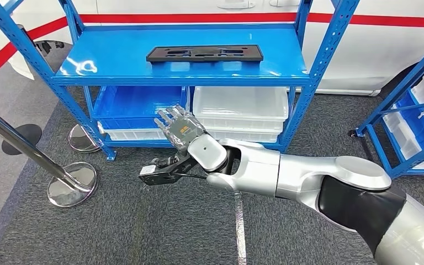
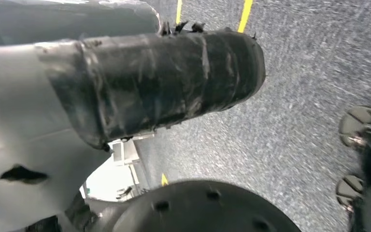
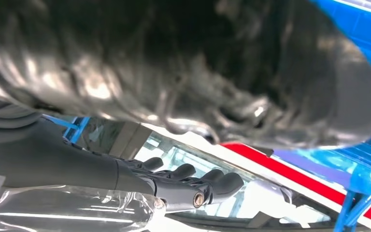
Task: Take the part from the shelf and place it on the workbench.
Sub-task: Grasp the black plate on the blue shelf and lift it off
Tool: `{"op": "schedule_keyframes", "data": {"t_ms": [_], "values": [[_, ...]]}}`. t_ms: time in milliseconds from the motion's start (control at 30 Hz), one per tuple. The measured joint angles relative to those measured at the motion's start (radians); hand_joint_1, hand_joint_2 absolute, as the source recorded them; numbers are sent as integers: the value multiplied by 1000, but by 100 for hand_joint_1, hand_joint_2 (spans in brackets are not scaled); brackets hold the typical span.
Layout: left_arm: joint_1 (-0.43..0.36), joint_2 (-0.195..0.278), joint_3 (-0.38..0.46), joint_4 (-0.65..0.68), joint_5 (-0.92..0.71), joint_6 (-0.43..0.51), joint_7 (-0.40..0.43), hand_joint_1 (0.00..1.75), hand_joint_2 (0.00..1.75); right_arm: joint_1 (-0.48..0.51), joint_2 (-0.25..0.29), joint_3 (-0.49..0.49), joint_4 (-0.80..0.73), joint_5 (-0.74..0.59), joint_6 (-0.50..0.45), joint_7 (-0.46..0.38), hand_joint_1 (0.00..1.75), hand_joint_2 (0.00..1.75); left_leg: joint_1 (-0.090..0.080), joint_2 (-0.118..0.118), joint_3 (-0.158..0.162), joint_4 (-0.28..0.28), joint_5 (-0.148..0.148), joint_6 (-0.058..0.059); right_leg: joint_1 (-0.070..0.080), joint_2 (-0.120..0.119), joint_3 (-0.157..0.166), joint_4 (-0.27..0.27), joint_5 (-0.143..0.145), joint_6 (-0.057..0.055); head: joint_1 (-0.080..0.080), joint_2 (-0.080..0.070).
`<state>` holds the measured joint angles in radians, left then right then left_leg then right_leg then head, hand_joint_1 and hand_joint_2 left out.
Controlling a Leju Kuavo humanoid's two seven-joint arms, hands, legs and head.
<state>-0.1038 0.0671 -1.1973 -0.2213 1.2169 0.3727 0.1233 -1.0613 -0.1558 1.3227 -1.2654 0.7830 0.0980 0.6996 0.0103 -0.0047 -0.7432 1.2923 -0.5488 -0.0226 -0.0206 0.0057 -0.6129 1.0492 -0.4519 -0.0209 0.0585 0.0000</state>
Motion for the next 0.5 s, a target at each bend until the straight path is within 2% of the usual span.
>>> {"op": "schedule_keyframes", "data": {"t_ms": [33, 67, 100, 133, 167, 267, 333, 367, 433, 467, 500], "values": [[1, 0, 0, 0, 0, -2, 1, 0, 0, 0, 0, 1, 0, 0, 1, 0, 0, 0, 0, 0, 14, -41, 36, 2, 0, 1, 5, 0, -3, 1, 0, 0], [2, 0, 0, 0, 0, -2, 2, 0, 0, 0, 0, 1, 0, -1, 2, 0, 0, 0, 0, 0, 41, -107, 78, 5, 0, 3, 11, 0, -7, 2, 0, 0], [3, 0, 0, 0, 0, -3, 2, 0, 0, -1, 0, 1, 0, -1, 4, 0, 0, 0, -1, 0, 71, -170, 107, 9, 1, 4, 16, -1, -10, 5, 0, 0], [3, 1, 0, 0, 0, -4, 2, 0, 0, -2, 0, 1, 0, -1, 5, 0, 0, 0, -4, -1, 96, -224, 123, 14, 2, 4, 19, -2, -13, 9, -1, 0], [2, 1, 0, 0, 0, -3, 3, 0, 0, -2, 0, 1, 0, -2, 6, 0, 0, 0, -7, -1, 110, -253, 126, 18, 2, 4, 19, -4, -14, 13, -1, 0], [-1, 1, 0, 0, 0, -3, 4, 0, 0, -2, 0, 2, 0, -3, 7, 0, 0, 0, -9, -1, 123, -275, 117, 33, 3, 2, 22, -10, -17, 29, -1, 0], [0, 1, 0, 0, 0, -2, 5, 0, 0, -5, 0, 2, 0, -3, 7, 0, 0, 0, -4, 1, 137, -290, 118, 44, 5, -1, 8, 27, -40, 37, 1, 0], [1, 0, 0, 0, 0, -2, 6, 0, 0, -7, -1, 2, 0, -3, 7, 0, 0, 0, -2, 2, 143, -294, 118, 49, 6, -2, -16, 74, -63, 38, 2, 0], [1, 0, 0, 0, 0, -3, 7, 0, 0, -6, -1, 2, 1, -4, 8, 0, 0, 0, -4, 3, 147, -293, 113, 57, 7, -2, -90, 204, -107, 40, 3, 0], [1, 1, 0, 0, -1, -3, 8, 0, 0, -4, -2, 3, 2, -4, 9, 0, 0, 0, -4, 2, 148, -291, 109, 59, 6, -2, -120, 248, -111, 41, 3, 0], [0, 1, 0, 0, -1, -3, 9, 0, 0, -3, -2, 4, 3, -4, 10, 0, 0, 0, -4, 1, 150, -289, 105, 60, 4, -2, -136, 260, -97, 41, 3, 0]]}}
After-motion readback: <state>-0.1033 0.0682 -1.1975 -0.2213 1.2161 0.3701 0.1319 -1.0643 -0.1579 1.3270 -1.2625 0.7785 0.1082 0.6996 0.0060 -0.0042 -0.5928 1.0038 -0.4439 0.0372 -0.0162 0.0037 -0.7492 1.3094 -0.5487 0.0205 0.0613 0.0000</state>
